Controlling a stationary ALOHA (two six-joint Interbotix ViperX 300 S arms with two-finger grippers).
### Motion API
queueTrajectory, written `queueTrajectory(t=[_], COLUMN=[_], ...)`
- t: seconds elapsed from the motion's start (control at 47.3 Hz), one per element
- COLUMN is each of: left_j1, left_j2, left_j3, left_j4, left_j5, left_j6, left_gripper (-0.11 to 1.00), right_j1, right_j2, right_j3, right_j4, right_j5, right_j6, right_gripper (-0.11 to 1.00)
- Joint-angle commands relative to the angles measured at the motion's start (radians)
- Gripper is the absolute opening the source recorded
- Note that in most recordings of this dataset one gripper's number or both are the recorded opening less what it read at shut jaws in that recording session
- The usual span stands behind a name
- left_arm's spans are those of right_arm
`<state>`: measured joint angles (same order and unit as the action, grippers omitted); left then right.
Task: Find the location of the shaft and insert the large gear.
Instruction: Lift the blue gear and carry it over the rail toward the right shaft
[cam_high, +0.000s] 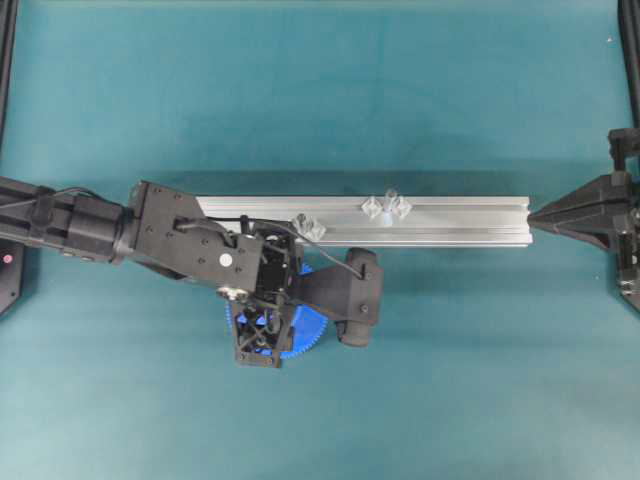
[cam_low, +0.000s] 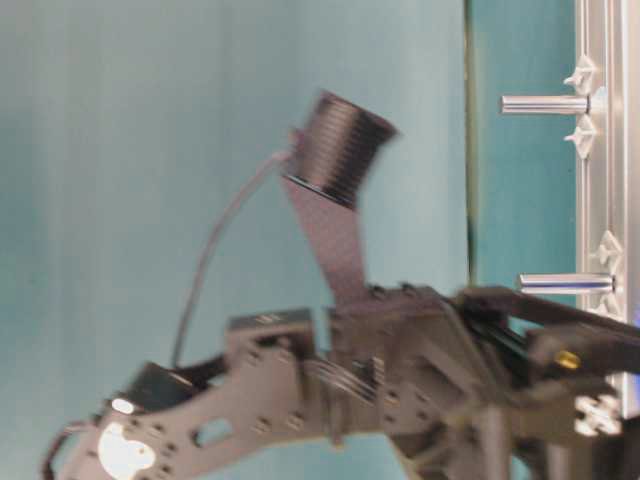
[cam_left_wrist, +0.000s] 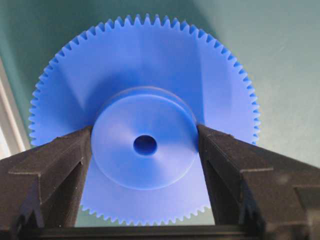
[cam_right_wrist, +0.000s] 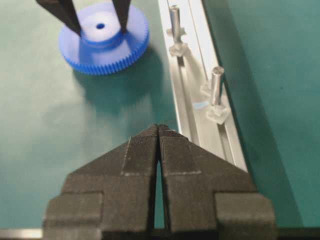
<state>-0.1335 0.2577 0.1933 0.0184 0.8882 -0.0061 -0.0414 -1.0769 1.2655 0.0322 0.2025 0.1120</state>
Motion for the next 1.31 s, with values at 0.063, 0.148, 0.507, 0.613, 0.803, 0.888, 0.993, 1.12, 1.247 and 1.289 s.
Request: queueTrajectory(t=[0.063, 0.148, 0.507, 0.613, 0.803, 0.888, 0.993, 1.12, 1.247, 1.289], left_j1=[0.009, 0.023, 0.058, 0.069, 0.087, 0.095, 0.109, 0.129, 0.143, 0.147], left_j2=[-0.057, -0.058, -0.071, -0.071, -0.066, -0.064, -0.063, -0.054, -0.041, -0.035], left_j3=[-0.080, -0.104, -0.206, -0.236, -0.288, -0.308, -0.339, -0.371, -0.410, -0.425], left_j4=[0.003, 0.003, 0.005, 0.005, 0.005, 0.003, 0.005, 0.005, 0.003, 0.005], left_j5=[0.028, 0.055, 0.149, 0.152, 0.152, 0.161, 0.179, 0.212, 0.235, 0.242], left_j6=[0.017, 0.029, 0.094, 0.097, 0.130, 0.153, 0.181, 0.209, 0.233, 0.247], left_gripper=[0.70, 0.70, 0.70, 0.70, 0.70, 0.70, 0.70, 0.70, 0.70, 0.70], right_j1=[-0.003, -0.002, -0.002, -0.003, -0.002, -0.003, -0.002, -0.002, -0.002, -0.002], right_j2=[0.006, 0.006, 0.006, 0.008, 0.006, 0.006, 0.006, 0.006, 0.006, 0.006], right_j3=[-0.009, -0.009, -0.009, -0.009, -0.009, -0.008, -0.008, -0.005, -0.005, -0.005], right_j4=[0.002, 0.002, 0.002, 0.002, 0.002, 0.002, 0.002, 0.002, 0.002, 0.002], right_j5=[-0.006, -0.005, -0.005, -0.006, -0.006, -0.005, -0.006, -0.005, -0.005, -0.005], right_j6=[0.009, 0.009, 0.009, 0.009, 0.009, 0.009, 0.009, 0.009, 0.009, 0.009], right_gripper=[0.00, 0.00, 0.00, 0.00, 0.00, 0.00, 0.00, 0.00, 0.00, 0.00])
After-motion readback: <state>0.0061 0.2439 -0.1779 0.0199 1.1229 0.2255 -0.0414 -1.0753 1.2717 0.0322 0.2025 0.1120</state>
